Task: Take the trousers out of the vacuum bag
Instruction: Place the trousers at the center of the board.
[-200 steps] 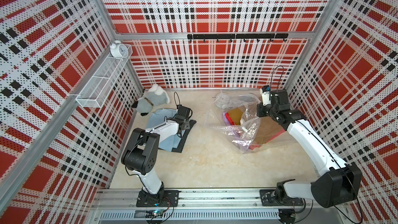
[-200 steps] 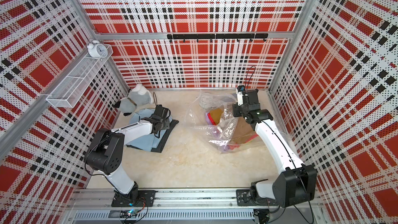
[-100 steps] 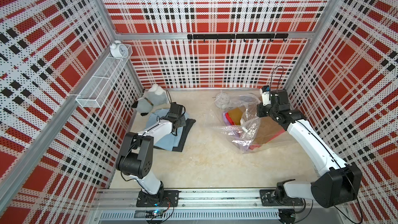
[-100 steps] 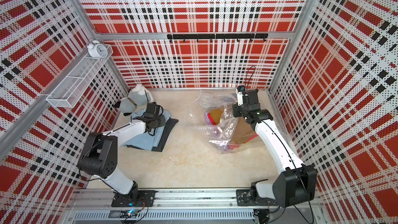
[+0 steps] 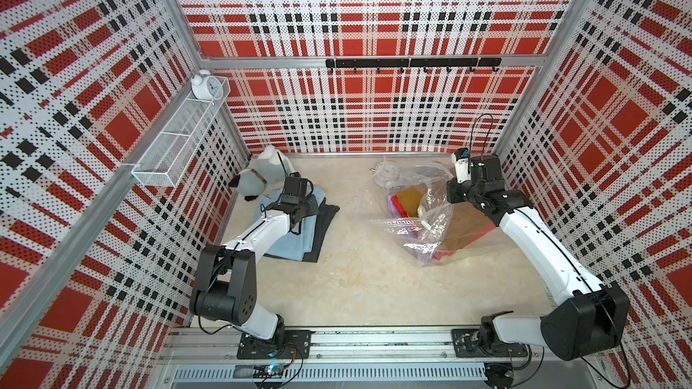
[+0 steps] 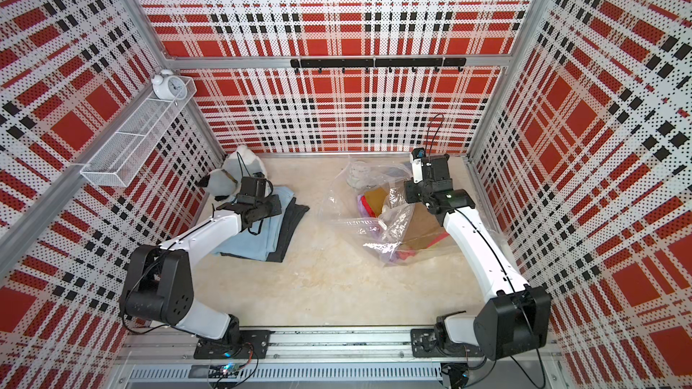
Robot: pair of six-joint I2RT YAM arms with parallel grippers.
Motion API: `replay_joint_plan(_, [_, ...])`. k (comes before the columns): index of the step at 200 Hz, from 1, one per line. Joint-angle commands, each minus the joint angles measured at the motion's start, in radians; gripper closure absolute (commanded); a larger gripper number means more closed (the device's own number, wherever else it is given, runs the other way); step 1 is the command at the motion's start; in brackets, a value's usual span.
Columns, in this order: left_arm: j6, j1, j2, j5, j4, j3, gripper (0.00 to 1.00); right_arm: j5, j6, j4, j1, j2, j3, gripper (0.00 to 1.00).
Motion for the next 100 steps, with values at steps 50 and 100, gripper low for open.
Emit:
replay_joint_plan(50, [-0.005,-0.037,0.085,0.106,0.057,0.018,0.94,0.001,0.0,-0.004,0.006,-0.007,0.007,1.0])
replay_joint_plan(100, [-0.08,0.023,0.071,0.296,0.172,-0.011,0.96,0.006,0.0,-0.006,0.006,-0.014,-0.002,1.0])
